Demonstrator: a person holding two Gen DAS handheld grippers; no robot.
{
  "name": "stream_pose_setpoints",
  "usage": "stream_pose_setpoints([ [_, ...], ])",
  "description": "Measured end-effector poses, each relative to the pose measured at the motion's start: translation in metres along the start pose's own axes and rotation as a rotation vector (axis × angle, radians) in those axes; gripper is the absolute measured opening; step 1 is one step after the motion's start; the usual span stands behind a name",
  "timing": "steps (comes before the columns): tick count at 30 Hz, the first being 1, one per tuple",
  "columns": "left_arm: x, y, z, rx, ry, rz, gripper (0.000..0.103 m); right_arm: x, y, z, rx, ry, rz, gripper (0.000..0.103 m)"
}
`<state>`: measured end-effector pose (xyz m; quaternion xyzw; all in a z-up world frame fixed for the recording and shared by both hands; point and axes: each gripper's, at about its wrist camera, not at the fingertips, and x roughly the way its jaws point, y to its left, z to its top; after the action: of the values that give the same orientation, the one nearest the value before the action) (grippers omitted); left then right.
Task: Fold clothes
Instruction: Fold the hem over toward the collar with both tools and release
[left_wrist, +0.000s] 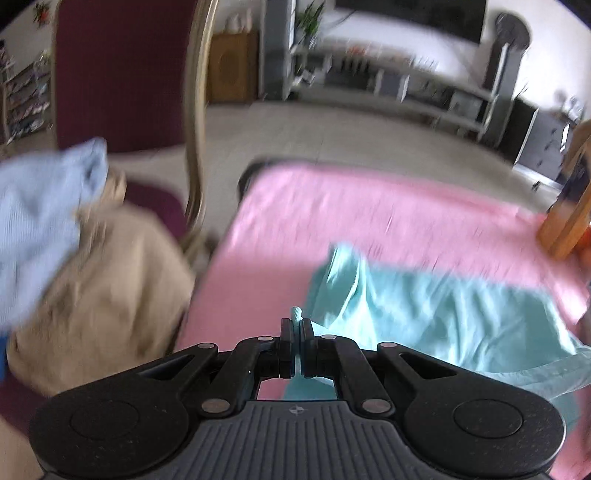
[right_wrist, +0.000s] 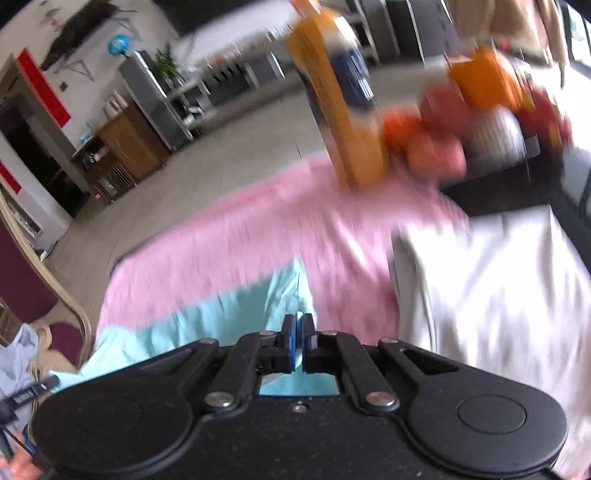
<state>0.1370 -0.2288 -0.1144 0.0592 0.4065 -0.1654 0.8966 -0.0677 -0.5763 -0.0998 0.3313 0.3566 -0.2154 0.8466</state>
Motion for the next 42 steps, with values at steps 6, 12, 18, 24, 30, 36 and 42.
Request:
stream_pose_setpoints([
  [6, 0.015, 0.020, -0.026, -0.057, 0.031, 0.024, 0.003, 0.021, -0.018, -0.038, 0.046, 0.019, 0.005, 0.003],
  [12, -0.017, 0.023, -0.036, -0.073, -0.062, 0.000, 0.003, 0.002, -0.025, -0.045, 0.077, -0.051, 0.061, 0.003],
  [18, 0.002, 0.010, -0.054, 0.004, 0.042, 0.080, 0.004, 0.007, -0.023, -0.054, 0.036, -0.010, 0.005, 0.003],
  [24, -0.001, 0.019, -0.062, 0.020, 0.110, 0.101, 0.021, 0.014, -0.027, -0.059, 0.019, 0.056, -0.062, 0.008],
  [30, -0.042, 0.047, -0.067, -0.073, 0.020, -0.020, 0.024, -0.017, -0.033, -0.060, 0.046, -0.032, 0.042, 0.022],
  [36, -0.039, 0.039, -0.055, -0.063, -0.042, -0.046, 0.024, -0.027, -0.012, -0.056, -0.051, -0.129, 0.100, 0.023],
  [42, -0.018, 0.018, -0.041, 0.016, -0.009, -0.080, 0.024, 0.003, 0.003, -0.052, -0.106, -0.014, 0.082, 0.023],
])
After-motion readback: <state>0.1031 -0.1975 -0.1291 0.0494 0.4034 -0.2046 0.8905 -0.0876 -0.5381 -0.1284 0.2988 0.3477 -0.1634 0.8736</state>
